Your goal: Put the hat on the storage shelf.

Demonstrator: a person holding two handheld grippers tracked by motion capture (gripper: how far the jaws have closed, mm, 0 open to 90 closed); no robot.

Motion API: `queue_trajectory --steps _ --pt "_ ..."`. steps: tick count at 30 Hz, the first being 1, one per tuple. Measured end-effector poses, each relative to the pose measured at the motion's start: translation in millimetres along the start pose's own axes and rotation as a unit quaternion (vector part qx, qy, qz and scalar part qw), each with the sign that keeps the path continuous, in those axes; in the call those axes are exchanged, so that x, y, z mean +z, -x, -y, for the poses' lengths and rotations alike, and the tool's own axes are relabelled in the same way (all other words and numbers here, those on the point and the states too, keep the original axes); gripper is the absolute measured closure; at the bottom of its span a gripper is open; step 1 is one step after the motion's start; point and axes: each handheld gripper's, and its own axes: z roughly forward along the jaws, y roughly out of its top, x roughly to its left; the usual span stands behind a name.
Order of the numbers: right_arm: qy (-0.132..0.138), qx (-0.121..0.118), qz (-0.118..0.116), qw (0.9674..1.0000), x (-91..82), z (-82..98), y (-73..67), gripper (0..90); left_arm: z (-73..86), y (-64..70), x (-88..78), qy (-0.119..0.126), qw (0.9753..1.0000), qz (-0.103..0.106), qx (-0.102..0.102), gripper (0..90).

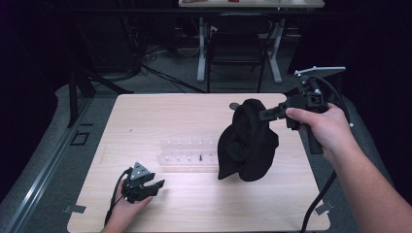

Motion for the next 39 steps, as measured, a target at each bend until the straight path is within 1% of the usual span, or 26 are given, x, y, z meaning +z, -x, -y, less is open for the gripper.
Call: queue_trajectory --steps 1,5,12,14,16,18,20,22,23,28,37,39 --pt "0.001 -0.001 0.001 1.0 0.4 -1.1 -0.2 88.5 -0.3 -0.4 -0.6 -0.005 1.0 0.002 0.001 50.6" --pt "0.01 0.001 -0.004 0.9999 2.8 -7.3 -2.3 88.5 -0.3 -0.6 -0.1 -0.005 1.0 0.003 -0.001 50.2" --pt "0.016 0.002 -0.002 0.9999 9.8 -17.6 -3.6 88.5 -0.1 -0.7 0.1 0.0 1.0 0.003 -0.003 50.2" --pt "0.019 0.003 -0.003 0.9998 12.8 -20.7 -3.5 88.5 -0.5 -1.0 -0.6 -0.004 1.0 0.005 -0.001 50.2" --pt "0.02 0.005 -0.005 0.9998 15.7 -23.4 -3.9 88.5 -0.3 -0.9 -0.2 0.0 1.0 0.004 -0.001 50.2" --pt "0.021 0.003 -0.004 0.9998 18.4 -25.8 -3.8 88.5 -0.3 -1.0 -0.3 0.0 1.0 0.004 -0.001 50.2" --pt "0.025 0.006 -0.006 0.9996 22.5 -28.5 -3.7 88.5 -0.4 -0.9 -0.4 0.0 1.0 0.004 -0.003 50.1" --pt "0.023 0.005 -0.006 0.9997 25.2 -30.9 -3.0 88.5 -0.5 -1.3 -0.5 0.001 1.0 0.004 -0.002 50.2" --pt "0.027 0.005 -0.008 0.9996 27.6 -32.0 -2.6 88.5 -0.5 -1.3 -0.3 0.001 1.0 0.004 -0.002 50.1" --pt "0.029 0.007 -0.01 0.9995 34.9 -36.4 -1.6 88.5 -1.0 -1.6 -1.0 -0.002 1.0 0.006 -0.002 50.2" --pt "0.029 0.003 -0.017 0.9994 49.3 -41.7 -6.3 88.5 -1.2 -1.6 -1.1 0.001 1.0 0.006 -0.003 50.2" --pt "0.028 0.002 -0.015 0.9995 52.8 -43.1 -7.9 88.5 -1.3 -1.4 -1.1 0.002 1.0 0.007 -0.003 50.1"
